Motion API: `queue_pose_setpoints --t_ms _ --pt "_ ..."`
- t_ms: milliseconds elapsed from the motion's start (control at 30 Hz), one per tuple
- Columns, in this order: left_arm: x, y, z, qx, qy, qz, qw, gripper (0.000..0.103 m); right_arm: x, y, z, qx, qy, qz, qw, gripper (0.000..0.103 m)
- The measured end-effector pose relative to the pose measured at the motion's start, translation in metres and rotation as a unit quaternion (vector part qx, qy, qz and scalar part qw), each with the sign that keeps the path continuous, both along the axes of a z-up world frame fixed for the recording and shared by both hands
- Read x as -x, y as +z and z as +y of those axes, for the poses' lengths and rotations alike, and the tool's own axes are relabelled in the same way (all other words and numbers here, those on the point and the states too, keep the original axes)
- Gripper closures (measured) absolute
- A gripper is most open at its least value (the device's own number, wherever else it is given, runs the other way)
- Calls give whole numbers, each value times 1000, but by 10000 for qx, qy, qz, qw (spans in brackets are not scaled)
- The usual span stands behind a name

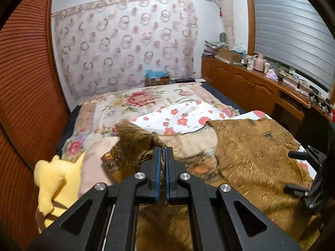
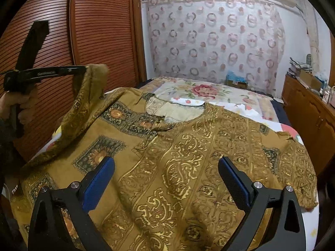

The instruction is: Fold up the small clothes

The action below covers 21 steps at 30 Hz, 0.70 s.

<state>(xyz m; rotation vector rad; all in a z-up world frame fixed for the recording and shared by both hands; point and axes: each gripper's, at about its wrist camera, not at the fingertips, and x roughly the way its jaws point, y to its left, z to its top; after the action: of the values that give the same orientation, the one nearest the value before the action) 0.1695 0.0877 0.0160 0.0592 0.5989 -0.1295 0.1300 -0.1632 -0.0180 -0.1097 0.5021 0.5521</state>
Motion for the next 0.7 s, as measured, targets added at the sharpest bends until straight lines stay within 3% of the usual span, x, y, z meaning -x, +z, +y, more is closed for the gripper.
queue_pose_setpoints --t_ms 67,100,133,200,400,567,700 --pt "-6 0 -8 21 -158 50 9999 78 1 -1 -4 -19 -29 -1 10000 4" --pt "-6 1 -10 86 -234 52 9997 57 1 -4 -8 -8 -62 11 10000 4" --pt "-4 1 -10 142 -287 19 9995 44 1 -4 -8 -8 -62 11 10000 4" --pt "1 1 -10 202 -317 -24 9993 27 1 -7 -11 7 -107 39 9999 4" --pt "8 -12 11 173 2 54 9998 25 -7 -11 -16 -99 -178 197 9996 4" --pt "2 -42 38 201 354 336 9986 25 -8 -10 -11 -41 -103 181 9998 4" --pt "-16 -66 52 341 408 739 9958 47 -15 -17 -8 159 -107 234 9995 4"
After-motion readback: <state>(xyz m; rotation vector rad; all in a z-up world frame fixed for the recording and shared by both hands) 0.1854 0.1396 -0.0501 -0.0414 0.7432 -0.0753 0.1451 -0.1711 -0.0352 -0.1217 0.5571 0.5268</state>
